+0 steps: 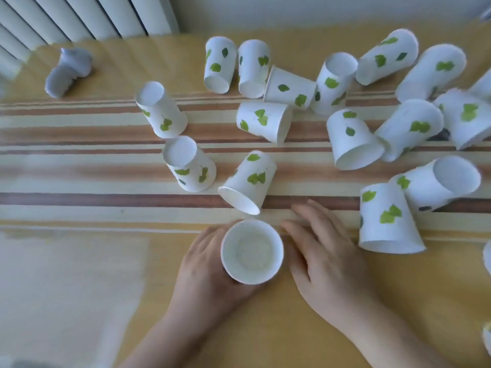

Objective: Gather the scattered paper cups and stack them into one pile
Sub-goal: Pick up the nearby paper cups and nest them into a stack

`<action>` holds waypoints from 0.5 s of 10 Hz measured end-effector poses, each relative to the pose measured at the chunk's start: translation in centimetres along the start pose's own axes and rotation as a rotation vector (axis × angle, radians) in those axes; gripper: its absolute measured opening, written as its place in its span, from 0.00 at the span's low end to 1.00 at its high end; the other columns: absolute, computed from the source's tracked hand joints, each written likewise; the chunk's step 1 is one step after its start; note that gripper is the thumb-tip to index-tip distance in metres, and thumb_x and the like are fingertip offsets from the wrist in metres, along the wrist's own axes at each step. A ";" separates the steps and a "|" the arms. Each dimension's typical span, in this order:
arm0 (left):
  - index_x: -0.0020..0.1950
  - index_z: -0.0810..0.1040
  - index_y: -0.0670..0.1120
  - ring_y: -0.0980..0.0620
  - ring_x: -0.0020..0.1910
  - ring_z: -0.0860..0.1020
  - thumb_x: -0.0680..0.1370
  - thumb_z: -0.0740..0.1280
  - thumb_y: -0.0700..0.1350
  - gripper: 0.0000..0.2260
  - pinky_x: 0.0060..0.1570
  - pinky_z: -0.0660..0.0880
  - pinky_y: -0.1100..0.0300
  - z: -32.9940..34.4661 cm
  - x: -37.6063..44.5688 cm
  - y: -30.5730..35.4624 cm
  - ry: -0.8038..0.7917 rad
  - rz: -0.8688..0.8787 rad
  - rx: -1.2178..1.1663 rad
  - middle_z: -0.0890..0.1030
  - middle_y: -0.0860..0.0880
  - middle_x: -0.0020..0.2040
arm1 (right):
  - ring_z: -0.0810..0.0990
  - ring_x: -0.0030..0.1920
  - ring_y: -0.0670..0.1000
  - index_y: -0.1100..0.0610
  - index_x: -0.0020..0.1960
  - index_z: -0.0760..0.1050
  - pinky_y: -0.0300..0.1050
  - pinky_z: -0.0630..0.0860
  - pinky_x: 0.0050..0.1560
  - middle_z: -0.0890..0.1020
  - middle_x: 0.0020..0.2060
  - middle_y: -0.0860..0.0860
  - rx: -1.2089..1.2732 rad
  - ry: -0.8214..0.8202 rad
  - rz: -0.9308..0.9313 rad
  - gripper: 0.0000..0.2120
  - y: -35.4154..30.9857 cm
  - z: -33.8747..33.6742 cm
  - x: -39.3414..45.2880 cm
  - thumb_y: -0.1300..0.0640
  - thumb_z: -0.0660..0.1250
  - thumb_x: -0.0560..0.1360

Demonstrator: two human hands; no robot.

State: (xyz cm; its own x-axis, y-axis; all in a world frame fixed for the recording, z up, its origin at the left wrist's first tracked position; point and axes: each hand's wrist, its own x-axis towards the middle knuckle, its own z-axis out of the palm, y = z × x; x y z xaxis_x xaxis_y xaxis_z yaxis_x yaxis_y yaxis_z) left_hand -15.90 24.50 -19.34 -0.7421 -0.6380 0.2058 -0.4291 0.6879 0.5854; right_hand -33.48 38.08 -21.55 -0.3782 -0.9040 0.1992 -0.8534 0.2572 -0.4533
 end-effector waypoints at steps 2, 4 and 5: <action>0.62 0.60 0.85 0.83 0.52 0.73 0.61 0.75 0.71 0.35 0.40 0.71 0.77 0.0 -0.5 0.3 0.003 -0.126 0.017 0.73 0.86 0.56 | 0.80 0.69 0.64 0.59 0.62 0.86 0.60 0.83 0.61 0.82 0.64 0.59 -0.025 0.136 -0.049 0.15 0.5 1.1 -0.1 0.62 0.76 0.76; 0.70 0.71 0.68 0.73 0.48 0.76 0.61 0.79 0.71 0.39 0.47 0.68 0.77 0.2 -0.6 -0.5 0.026 -0.117 -0.036 0.79 0.75 0.50 | 0.78 0.66 0.60 0.55 0.62 0.87 0.56 0.80 0.63 0.83 0.62 0.52 0.021 0.089 -0.009 0.11 0.1 0.3 0.4 0.60 0.71 0.81; 0.73 0.72 0.61 0.61 0.52 0.80 0.63 0.81 0.68 0.41 0.47 0.72 0.68 -0.3 -1.0 0.4 0.019 -0.133 -0.042 0.80 0.68 0.50 | 0.75 0.71 0.57 0.55 0.66 0.84 0.53 0.76 0.69 0.81 0.68 0.51 -0.014 0.027 0.012 0.14 -1.4 -1.3 -0.7 0.60 0.65 0.85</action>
State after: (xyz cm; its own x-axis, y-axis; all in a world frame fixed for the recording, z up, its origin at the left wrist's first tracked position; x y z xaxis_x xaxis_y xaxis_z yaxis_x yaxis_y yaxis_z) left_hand -15.14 25.33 -19.08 -0.6701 -0.7292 0.1388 -0.5008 0.5821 0.6406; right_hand -32.50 38.77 -19.91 -0.3976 -0.8915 0.2174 -0.8538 0.2726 -0.4436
